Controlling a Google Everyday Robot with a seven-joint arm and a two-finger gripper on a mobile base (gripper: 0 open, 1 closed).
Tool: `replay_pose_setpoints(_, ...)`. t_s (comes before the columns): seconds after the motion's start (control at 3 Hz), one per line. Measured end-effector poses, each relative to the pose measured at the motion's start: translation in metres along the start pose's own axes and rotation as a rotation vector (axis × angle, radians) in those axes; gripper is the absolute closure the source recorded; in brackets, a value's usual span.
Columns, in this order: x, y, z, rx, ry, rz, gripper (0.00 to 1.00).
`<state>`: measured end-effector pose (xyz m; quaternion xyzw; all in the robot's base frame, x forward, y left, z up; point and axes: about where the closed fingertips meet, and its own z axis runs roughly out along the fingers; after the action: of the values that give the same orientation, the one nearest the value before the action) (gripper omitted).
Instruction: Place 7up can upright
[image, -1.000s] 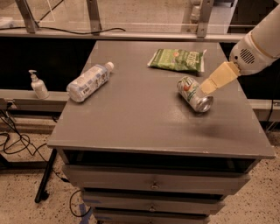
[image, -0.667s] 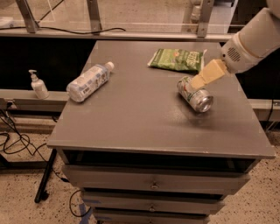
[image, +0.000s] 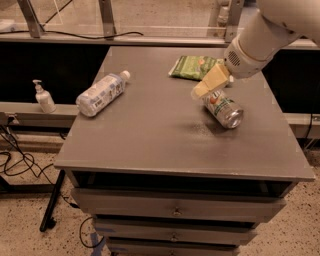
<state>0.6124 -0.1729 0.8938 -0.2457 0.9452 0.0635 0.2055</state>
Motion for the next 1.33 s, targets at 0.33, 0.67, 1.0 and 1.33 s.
replay_pose_setpoints(0.33, -0.005, 0.001, 0.017, 0.023, 0.035, 0.014, 0.0)
replay_pose_setpoints(0.67, -0.004, 0.003, 0.035, 0.017, 0.066, 0.041, 0.0)
replay_pose_setpoints(1.0, 0.005, 0.002, 0.054, 0.007, 0.103, 0.068, 0.18)
replay_pose_setpoints(1.33, 0.014, 0.0, 0.063, 0.006, 0.123, 0.082, 0.41)
